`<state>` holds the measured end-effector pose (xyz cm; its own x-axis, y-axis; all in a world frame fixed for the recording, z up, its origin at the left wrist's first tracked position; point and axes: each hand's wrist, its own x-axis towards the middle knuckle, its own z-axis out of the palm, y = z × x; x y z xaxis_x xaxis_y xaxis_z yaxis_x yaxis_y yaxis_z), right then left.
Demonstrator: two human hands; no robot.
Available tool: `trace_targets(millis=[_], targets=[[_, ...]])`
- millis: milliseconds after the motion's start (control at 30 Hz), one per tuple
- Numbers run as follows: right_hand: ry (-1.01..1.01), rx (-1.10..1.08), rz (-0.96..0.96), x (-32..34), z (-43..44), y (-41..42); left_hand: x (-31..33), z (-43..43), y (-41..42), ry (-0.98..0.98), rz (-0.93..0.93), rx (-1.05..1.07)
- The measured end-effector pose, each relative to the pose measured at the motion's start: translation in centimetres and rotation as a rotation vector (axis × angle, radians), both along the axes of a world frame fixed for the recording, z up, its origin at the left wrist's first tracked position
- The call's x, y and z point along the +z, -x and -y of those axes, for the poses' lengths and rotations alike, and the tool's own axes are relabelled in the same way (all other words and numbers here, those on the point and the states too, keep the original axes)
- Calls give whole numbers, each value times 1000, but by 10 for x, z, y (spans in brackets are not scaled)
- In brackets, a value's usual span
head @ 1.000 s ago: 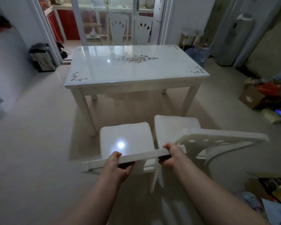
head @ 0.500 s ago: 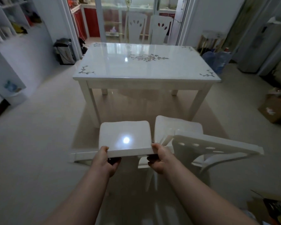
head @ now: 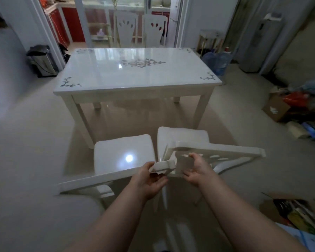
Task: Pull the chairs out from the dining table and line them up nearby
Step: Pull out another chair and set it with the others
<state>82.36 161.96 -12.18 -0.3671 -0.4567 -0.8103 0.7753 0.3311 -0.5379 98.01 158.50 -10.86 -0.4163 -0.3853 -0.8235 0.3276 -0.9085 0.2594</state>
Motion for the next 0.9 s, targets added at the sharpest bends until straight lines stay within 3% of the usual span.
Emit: trace_targets(millis=[333,633,900], targets=[[-94,-75,-141,20,-33,74,19,-12,68,-12,-84,-164],[-106,-68,-176,14,-27,152,15,7,139,46,12,100],[-57,-89,-32,-12,-17,178,-6,25,183,126,133,223]])
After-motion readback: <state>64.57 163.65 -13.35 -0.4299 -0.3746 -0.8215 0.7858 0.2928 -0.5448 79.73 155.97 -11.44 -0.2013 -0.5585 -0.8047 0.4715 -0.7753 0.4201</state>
